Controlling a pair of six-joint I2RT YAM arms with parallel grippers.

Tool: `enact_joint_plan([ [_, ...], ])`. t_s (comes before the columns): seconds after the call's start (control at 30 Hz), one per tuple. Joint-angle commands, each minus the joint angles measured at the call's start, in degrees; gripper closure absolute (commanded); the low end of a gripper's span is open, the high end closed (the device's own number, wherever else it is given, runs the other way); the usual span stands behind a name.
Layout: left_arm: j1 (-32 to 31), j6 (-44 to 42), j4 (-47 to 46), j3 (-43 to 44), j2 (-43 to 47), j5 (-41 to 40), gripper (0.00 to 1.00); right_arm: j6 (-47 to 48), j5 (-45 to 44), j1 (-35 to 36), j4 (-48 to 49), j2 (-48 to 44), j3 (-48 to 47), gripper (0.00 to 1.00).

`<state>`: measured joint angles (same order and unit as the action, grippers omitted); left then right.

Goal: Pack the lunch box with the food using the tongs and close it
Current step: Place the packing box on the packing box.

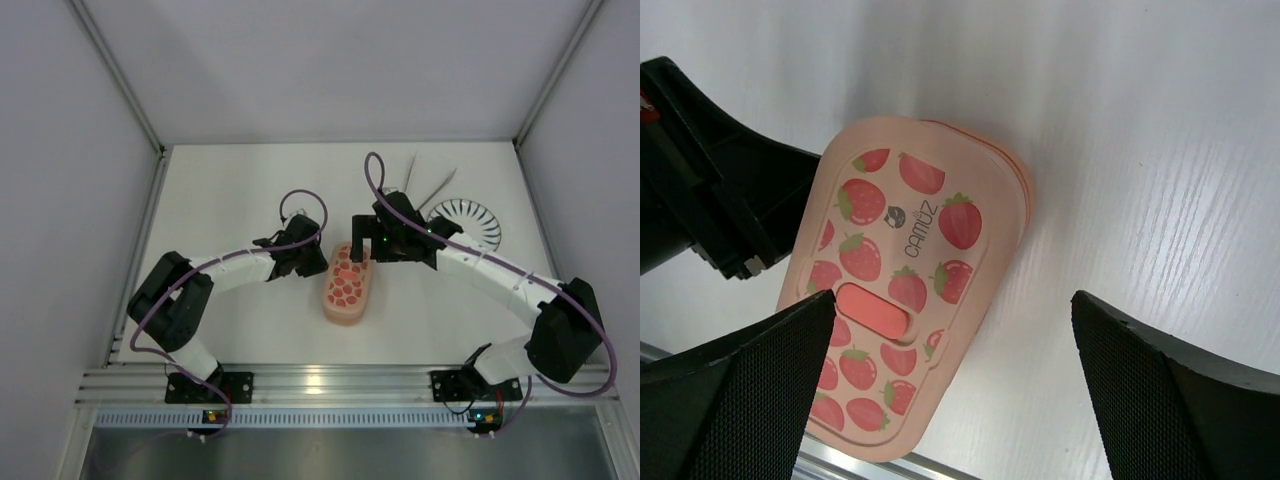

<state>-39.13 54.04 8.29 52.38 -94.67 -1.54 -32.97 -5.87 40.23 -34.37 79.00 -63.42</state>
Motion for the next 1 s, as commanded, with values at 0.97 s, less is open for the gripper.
enact_joint_plan([
  [0.97,-0.5,0.19,1.02,0.09,1.24,-3.46,0.74,-1.48,-1.16,2.4,2.83,-3.24,6.56,0.0],
])
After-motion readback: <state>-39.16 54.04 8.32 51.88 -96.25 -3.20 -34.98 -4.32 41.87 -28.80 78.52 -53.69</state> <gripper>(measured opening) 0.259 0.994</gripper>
